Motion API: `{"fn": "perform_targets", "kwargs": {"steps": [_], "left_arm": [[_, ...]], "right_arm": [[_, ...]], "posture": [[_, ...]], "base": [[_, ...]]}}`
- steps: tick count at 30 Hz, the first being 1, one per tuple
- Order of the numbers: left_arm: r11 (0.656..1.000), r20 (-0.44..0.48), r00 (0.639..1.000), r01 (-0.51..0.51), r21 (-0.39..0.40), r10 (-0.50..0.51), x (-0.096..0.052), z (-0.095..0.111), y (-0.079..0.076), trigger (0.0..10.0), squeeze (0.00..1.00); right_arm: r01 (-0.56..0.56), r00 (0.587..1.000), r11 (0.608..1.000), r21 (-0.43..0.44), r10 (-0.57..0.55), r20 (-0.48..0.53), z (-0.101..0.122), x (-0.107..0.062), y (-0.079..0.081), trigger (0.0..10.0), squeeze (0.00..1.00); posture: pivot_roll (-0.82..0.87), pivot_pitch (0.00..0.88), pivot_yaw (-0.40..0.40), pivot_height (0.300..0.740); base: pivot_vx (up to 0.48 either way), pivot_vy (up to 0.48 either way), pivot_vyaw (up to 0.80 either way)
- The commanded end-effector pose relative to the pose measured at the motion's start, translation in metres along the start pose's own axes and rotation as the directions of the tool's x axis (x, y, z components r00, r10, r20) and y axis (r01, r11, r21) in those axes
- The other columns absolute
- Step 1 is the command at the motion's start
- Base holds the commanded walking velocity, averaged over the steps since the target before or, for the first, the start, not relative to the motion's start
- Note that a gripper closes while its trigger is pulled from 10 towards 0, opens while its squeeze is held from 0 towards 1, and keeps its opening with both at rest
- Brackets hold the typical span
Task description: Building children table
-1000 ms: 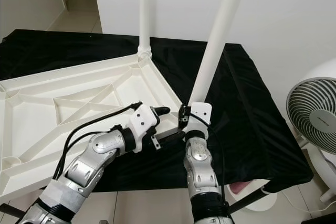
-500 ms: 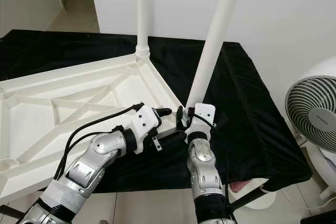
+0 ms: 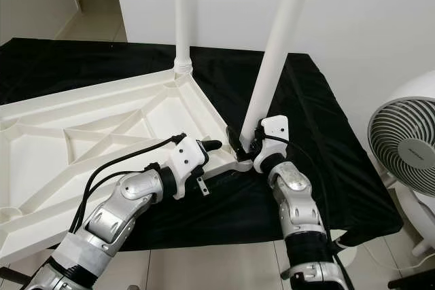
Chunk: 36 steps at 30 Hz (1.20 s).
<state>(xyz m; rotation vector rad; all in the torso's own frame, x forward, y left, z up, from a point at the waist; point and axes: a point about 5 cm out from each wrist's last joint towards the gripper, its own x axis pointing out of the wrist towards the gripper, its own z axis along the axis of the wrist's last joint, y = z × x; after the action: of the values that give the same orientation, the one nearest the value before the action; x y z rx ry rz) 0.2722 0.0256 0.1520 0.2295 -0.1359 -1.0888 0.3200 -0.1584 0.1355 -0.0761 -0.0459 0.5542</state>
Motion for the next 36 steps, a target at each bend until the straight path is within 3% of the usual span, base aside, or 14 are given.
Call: {"fn": "perform_targets", "kwargs": {"steps": [1, 2, 3, 6, 7, 21, 22, 32, 33, 34, 36], "left_arm": [[1.0, -0.005, 1.0, 0.02, -0.001, -0.02, -0.001, 0.0, -0.002, 10.0, 0.0], [1.0, -0.005, 1.0, 0.02, -0.001, -0.02, -0.001, 0.0, -0.002, 10.0, 0.0], [1.0, -0.006, 1.0, 0.017, 0.001, -0.017, -0.002, 0.0, -0.001, 10.0, 0.0], [1.0, -0.006, 1.0, 0.016, 0.001, -0.016, -0.002, 0.0, 0.0, 10.0, 0.0], [1.0, -0.007, 1.0, 0.014, 0.002, -0.014, -0.002, 0.0, 0.0, 10.0, 0.0], [1.0, -0.008, 1.0, 0.008, 0.006, -0.008, -0.003, 0.001, 0.002, 10.0, 0.0], [1.0, -0.008, 1.0, 0.009, 0.005, -0.009, -0.003, 0.001, 0.002, 10.0, 0.0], [1.0, -0.007, 1.0, 0.012, 0.003, -0.012, -0.003, 0.001, 0.002, 10.0, 0.0], [1.0, -0.007, 1.0, 0.012, 0.002, -0.012, -0.003, 0.001, 0.002, 10.0, 0.0], [1.0, -0.007, 1.0, 0.012, 0.002, -0.012, -0.003, 0.001, 0.002, 10.0, 0.0], [1.0, -0.008, 1.0, 0.012, -0.001, -0.012, -0.003, 0.001, 0.001, 10.0, 0.0]], "right_arm": [[-0.072, 0.997, 0.997, -0.003, 0.072, -0.034, -0.008, -0.001, 0.003, 10.0, 0.0], [-0.072, 0.997, 0.997, -0.003, 0.072, -0.034, -0.008, -0.001, 0.003, 10.0, 0.0], [-0.13, 0.99, 0.992, -0.005, 0.129, -0.049, -0.01, -0.001, 0.003, 4.0, 0.0], [-0.144, 0.988, 0.99, -0.001, 0.144, -0.054, -0.011, -0.001, 0.002, 4.0, 0.0], [-0.162, 0.985, 0.987, -0.001, 0.162, -0.063, -0.012, -0.001, 0.0, 0.0, 0.0], [-0.184, 0.98, 0.983, 0.008, 0.184, -0.078, -0.013, -0.002, -0.009, 0.0, 0.0], [-0.155, 0.985, 0.988, 0.011, 0.155, -0.076, -0.014, -0.003, -0.012, 10.0, 0.0], [-0.035, 0.997, 0.999, 0.019, 0.037, -0.074, -0.017, -0.003, -0.014, 10.0, 0.0], [0.036, 0.997, 0.999, 0.015, -0.035, -0.076, -0.018, -0.002, -0.014, 10.0, 0.0], [0.036, 0.997, 0.999, 0.015, -0.035, -0.076, -0.018, -0.002, -0.014, 10.0, 0.0], [0.255, 0.965, 0.966, 0.032, -0.253, -0.068, -0.02, -0.003, -0.016, 10.0, 0.0]], "posture": [[0.11, 0.019, -0.055, 0.74], [0.11, 0.019, -0.055, 0.74], [0.11, 0.02, -0.054, 0.74], [0.11, 0.02, -0.054, 0.74], [0.11, 0.021, -0.053, 0.74], [0.12, 0.025, -0.049, 0.74], [0.11, 0.03, -0.046, 0.74], [0.1, 0.038, -0.046, 0.74], [0.1, 0.039, -0.046, 0.74], [0.1, 0.039, -0.046, 0.74], [0.1, 0.048, -0.044, 0.74]], "base": [[0.0, 0.0, 0.0], [0.0, 0.0, 0.0], [0.0, 0.0, 0.0], [0.0, 0.0, 0.0], [0.0, 0.0, 0.0], [0.0, 0.0, 0.0], [0.0, 0.0, 0.0], [0.0, 0.0, 0.0], [0.0, 0.0, 0.0], [0.0, 0.0, 0.0], [0.0, 0.0, 0.0]]}}
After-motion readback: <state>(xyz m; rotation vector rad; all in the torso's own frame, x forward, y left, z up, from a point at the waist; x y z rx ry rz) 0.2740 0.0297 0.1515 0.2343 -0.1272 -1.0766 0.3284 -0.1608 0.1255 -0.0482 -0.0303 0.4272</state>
